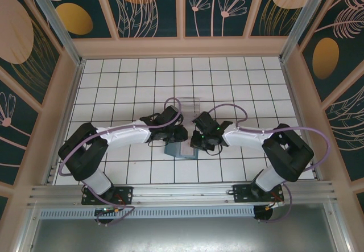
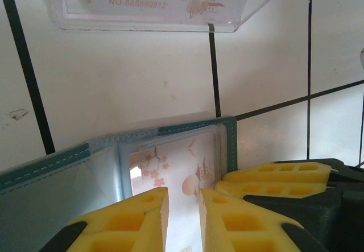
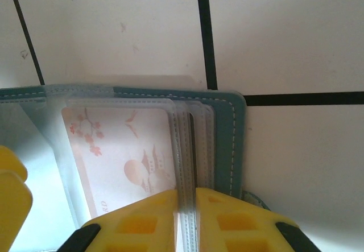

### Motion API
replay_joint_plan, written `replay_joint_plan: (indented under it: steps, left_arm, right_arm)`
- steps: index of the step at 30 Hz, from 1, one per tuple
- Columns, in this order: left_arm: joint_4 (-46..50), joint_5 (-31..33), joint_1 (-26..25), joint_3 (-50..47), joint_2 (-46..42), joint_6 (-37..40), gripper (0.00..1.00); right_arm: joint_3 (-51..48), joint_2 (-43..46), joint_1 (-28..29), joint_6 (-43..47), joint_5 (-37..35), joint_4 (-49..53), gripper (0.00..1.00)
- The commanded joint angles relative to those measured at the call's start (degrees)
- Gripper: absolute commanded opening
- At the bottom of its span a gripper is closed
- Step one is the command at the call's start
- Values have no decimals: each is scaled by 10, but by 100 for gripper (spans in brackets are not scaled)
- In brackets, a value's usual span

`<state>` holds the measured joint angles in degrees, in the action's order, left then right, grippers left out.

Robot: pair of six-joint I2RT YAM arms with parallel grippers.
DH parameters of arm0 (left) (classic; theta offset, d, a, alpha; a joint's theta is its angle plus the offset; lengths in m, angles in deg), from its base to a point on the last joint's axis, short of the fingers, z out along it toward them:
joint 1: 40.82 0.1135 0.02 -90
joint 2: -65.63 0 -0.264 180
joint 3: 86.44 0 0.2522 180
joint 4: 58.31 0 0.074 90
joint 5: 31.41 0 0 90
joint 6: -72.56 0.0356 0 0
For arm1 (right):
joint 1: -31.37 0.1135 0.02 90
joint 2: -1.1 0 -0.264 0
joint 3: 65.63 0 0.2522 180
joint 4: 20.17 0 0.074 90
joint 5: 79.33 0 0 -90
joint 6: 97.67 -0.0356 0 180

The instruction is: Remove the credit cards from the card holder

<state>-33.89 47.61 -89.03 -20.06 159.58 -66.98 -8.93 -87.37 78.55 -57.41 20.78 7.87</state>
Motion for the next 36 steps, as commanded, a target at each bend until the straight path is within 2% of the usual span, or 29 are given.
replay_joint_plan:
  steps: [1, 18, 26, 36]
  left_arm:
    - [-8, -9, 2, -11, 12, 0, 22]
    - [-9, -8, 2, -35, 33, 1, 19]
    - [21, 25, 2, -33, 20, 7, 19]
    - [25, 24, 2, -36, 23, 9, 20]
  right_arm:
    - [-5, -19, -6, 16, -16, -6, 15]
    - [5, -15, -6, 18, -16, 8, 15]
    - [9, -16, -6, 20, -18, 14, 16]
    - [13, -16, -6, 21, -18, 18, 16]
